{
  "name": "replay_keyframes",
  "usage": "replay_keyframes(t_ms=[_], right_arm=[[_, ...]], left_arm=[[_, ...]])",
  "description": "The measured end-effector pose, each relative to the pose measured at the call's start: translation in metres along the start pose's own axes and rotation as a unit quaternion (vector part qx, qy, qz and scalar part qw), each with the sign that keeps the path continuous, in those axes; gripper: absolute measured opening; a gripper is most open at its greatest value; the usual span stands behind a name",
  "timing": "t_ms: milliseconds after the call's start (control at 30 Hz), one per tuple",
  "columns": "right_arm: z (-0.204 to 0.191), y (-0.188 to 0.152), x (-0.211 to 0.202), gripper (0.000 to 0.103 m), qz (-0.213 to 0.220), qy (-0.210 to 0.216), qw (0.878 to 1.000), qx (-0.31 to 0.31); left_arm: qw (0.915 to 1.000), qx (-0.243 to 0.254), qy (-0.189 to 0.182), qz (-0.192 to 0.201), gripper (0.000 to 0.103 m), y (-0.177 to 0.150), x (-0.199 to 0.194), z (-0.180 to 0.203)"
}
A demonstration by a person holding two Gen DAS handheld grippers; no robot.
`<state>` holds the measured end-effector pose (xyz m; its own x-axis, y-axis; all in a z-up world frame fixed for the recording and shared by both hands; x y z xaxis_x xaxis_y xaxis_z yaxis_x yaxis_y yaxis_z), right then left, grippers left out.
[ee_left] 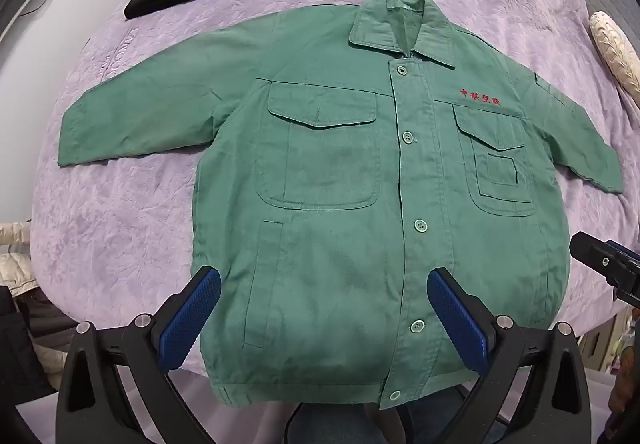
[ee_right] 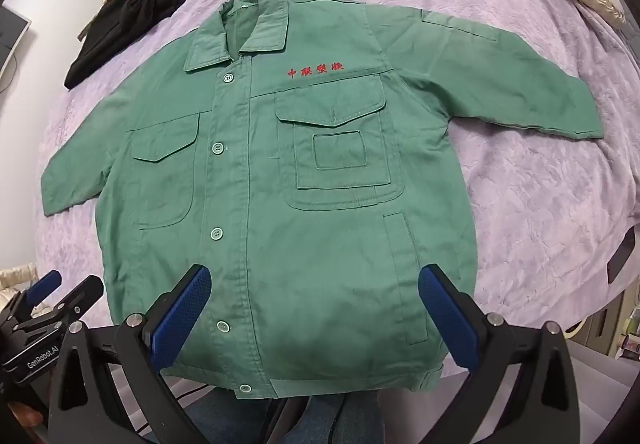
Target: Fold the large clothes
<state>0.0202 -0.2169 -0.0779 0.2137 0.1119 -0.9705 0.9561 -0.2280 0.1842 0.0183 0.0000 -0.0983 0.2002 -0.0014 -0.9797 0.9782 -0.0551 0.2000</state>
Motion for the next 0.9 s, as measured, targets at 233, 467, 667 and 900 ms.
replay_keyframes(t_ms=[233,467,667,900], right_arm=[[-0.0005,-0.0010,0.0004,0.103,-0.001,0.001,1.000,0.001],[-0.0025,-0.0042,0.0012,0.103,-0.001,0.001,1.000,0.001],[-0.0024,-0.0040,0.0012,0.103,-0.001,0.001,1.000,0.001],[-0.0029,-0.0037,0.0012,0.103,-0.001,0.002,1.000,0.000]], left_arm=[[1.0000,0.001,0.000,0.000,0.103,-0.0005,0.0000,-0.0001],[1.0000,0.001,0.001,0.001,0.103,-0.0005,0.0000,-0.0006],[1.0000,0.001,0.002,0.001,0.103,-0.0006,0.0000,-0.0006],[1.0000,0.001,0.002,0.001,0.103,-0.0005,0.0000,-0.0006]])
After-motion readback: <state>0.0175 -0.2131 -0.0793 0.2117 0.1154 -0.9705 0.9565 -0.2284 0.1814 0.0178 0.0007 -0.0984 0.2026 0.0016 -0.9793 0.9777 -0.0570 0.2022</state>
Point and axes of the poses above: each gripper's, at about its wrist camera, not at the fingertips, and x roughly the way its jaws point, z to its right, y to its top, the point moved 10 cm from there along x, roughly the way its jaws point, and after that the axes turned 1 degree about z, right-handed, at the moved point
